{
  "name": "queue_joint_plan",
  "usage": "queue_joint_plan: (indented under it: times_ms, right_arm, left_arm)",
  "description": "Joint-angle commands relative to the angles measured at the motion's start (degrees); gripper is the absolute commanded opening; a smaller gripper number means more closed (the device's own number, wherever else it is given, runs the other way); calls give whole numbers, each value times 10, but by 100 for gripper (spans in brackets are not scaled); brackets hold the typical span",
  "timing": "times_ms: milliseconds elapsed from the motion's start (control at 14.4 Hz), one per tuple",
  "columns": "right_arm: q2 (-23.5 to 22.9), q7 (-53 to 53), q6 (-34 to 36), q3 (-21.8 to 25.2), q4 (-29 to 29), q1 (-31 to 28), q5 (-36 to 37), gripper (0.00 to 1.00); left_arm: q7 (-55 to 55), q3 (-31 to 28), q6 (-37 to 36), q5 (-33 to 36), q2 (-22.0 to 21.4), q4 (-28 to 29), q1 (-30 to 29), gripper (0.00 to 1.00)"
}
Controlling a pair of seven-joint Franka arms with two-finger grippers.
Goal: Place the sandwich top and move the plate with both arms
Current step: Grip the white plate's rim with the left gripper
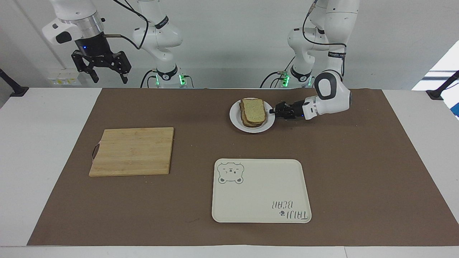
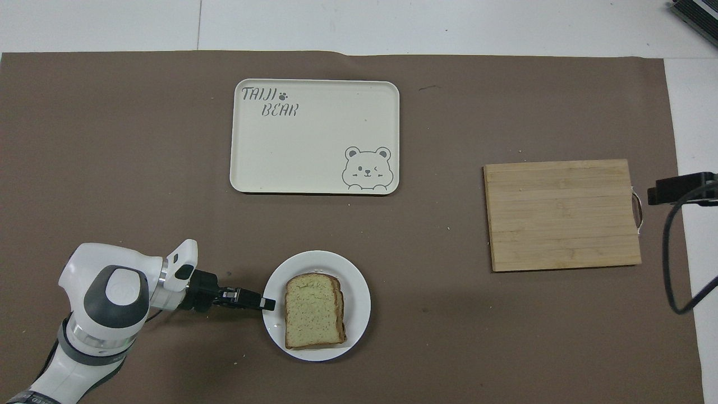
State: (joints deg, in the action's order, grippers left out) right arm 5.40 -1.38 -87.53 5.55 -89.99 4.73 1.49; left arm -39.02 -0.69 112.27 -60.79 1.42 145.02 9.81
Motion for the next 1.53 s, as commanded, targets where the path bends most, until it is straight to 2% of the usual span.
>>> queue_joint_plan:
  times_ms: [0,278,347,417,486,973,1459]
  right_arm:
    - [-1,15,2,-3,-2,-4,-2,100]
    - [0,12,-4,-3,-5,-2,-2,100]
    - [0,12,-4,-3,-5,-2,-2,100]
    - [1,12,-4,-3,-5,-2,-2,100]
    - [1,12,-4,-3,-5,-3,-2,100]
    - [3,13,-4,-3,-7,-2,-2,100]
    - [4,15,-2,-3,-8,-2,-2,100]
  left_arm:
    - [-11,-5,8,-15,-1,9,10,43]
    - [-11,-5,12,-20,12,9,21,34]
    - [-11,-5,12,-21,14,9,23,29]
    - [-11,-5,10,-22,14,9,23,18]
    - [-10,-5,10,-22,14,9,23,1]
    - [-4,-5,-20,-31,17,0,15,0]
    - [-62,-8,-92,-29,40,-56,-29,0]
